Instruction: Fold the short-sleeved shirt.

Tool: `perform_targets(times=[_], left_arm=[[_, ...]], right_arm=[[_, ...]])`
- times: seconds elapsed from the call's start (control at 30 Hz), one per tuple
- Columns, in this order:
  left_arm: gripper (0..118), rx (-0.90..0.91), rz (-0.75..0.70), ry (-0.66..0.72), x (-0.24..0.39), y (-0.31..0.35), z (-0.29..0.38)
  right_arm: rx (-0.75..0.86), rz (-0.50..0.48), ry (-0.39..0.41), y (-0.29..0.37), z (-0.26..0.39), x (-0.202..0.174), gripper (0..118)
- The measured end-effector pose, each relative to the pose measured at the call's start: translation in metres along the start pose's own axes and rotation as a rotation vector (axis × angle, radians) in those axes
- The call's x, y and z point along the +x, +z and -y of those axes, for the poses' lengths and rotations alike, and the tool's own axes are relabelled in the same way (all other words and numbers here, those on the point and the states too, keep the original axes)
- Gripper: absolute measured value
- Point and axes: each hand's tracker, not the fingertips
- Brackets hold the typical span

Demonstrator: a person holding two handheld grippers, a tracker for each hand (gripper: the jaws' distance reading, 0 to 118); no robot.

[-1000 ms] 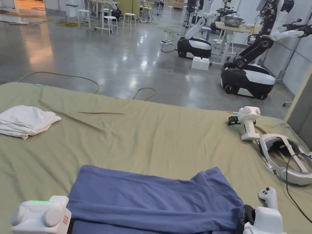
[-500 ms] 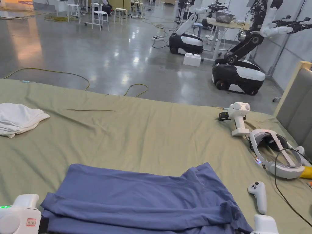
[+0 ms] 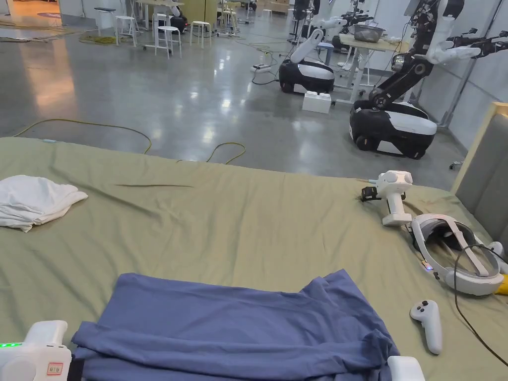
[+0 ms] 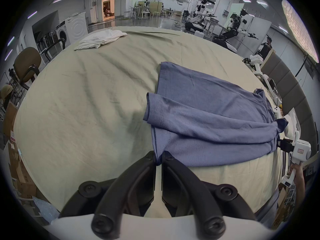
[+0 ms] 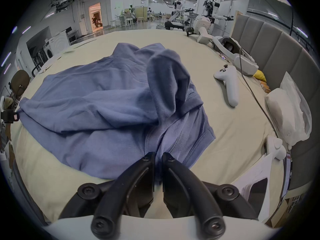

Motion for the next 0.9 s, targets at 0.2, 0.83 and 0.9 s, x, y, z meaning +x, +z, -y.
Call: perform_targets(times=[0.2,0.83,0.9], left_arm=[[7,0.049,0.033,-0.006,0.002,0.021,-0.005],[7,-0.031,0.043,0.034,-0.042,0.047,0.094],[7,-0.053,0.029,0.031,-0.045,0.035,0.106]], right_arm=[[0.079,0.016,-0.001,0.05,-0.006,-0.001,7],[-0.045,0.056,0.029,0.115,0.094,-0.013,7],[-0.067,0.061,0.028,0.104,0.108,-0.015,7]])
